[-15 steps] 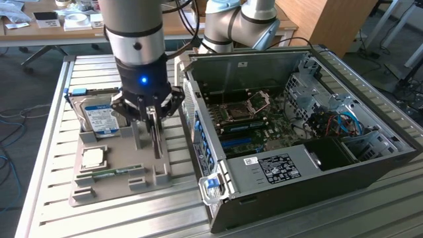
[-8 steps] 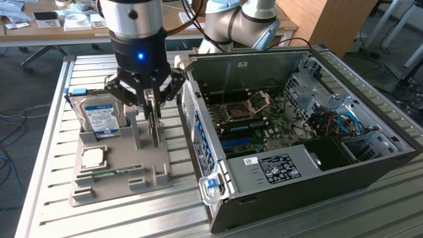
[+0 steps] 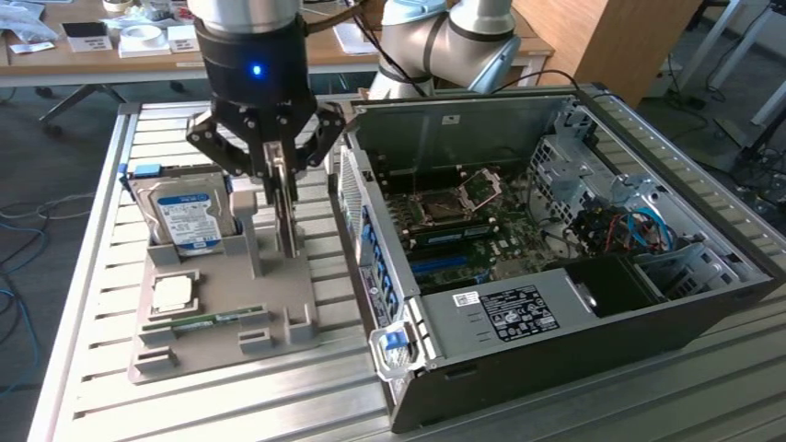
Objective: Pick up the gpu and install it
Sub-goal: 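Pick up the gpu and move the gpu toward the slot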
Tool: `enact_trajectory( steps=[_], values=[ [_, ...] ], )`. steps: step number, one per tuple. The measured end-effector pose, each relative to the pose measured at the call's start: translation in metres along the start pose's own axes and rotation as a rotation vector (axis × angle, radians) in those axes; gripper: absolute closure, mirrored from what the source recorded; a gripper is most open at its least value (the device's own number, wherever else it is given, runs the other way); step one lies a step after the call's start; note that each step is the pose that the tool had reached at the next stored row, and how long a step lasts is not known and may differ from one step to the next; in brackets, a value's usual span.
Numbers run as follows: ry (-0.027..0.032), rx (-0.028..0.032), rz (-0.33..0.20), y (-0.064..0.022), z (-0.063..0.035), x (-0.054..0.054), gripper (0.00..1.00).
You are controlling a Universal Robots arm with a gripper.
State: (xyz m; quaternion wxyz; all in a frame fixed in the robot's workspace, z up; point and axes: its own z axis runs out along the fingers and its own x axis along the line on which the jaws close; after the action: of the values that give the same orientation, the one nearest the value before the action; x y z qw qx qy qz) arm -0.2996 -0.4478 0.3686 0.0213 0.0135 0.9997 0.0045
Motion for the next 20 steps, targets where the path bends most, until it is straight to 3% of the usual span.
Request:
enact_trajectory(
  steps=[20],
  values=[
    [-0.0001,-0.0001,0.000,0.0003,-0.0334,-0.001,0.73]
  ],
)
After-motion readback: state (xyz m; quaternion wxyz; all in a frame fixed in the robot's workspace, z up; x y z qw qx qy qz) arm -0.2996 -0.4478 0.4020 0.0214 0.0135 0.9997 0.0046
